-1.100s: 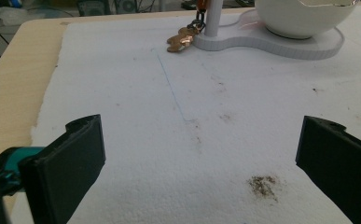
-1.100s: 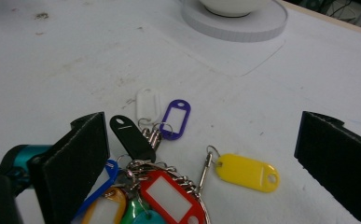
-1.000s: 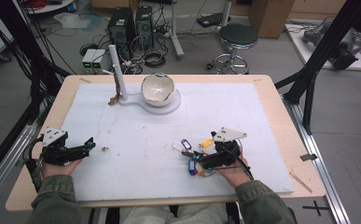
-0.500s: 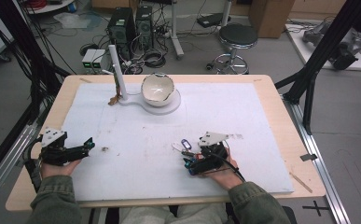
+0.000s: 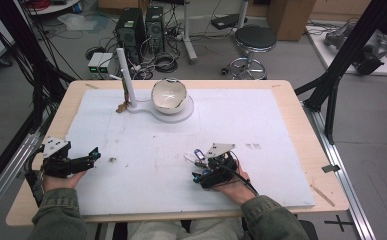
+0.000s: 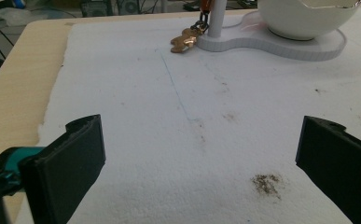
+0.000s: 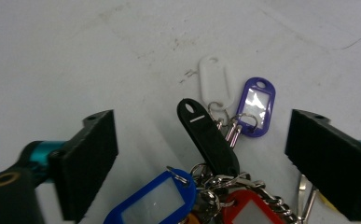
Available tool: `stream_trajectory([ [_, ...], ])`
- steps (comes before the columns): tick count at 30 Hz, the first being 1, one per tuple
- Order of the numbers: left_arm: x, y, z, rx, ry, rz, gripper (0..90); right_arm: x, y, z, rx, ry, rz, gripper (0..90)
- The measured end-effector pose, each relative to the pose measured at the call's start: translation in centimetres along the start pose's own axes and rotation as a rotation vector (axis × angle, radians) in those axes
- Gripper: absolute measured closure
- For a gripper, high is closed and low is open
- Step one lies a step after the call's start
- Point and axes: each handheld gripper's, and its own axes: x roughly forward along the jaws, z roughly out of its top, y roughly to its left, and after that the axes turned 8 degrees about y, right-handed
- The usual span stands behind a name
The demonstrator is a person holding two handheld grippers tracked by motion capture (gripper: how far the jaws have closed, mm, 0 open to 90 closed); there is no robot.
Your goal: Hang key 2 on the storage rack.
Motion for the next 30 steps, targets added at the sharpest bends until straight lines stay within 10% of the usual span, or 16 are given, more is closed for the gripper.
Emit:
stream_trajectory([
  [14, 0.0, 0.1, 0.0, 0.002, 0.0, 0.007, 1.8, 0.1, -0.1, 0.0, 0.015, 0.036, 0.019, 46.0],
  [25, -0.1, 0.1, 0.0, 0.008, -0.003, 0.021, 1.9, -0.7, -0.2, 0.4, 0.062, 0.041, -0.067, 84.7],
  [30, -0.1, 0.0, 0.0, 0.008, -0.005, 0.022, 1.9, -1.3, -0.7, 0.4, 0.093, 0.03, -0.087, 86.4],
])
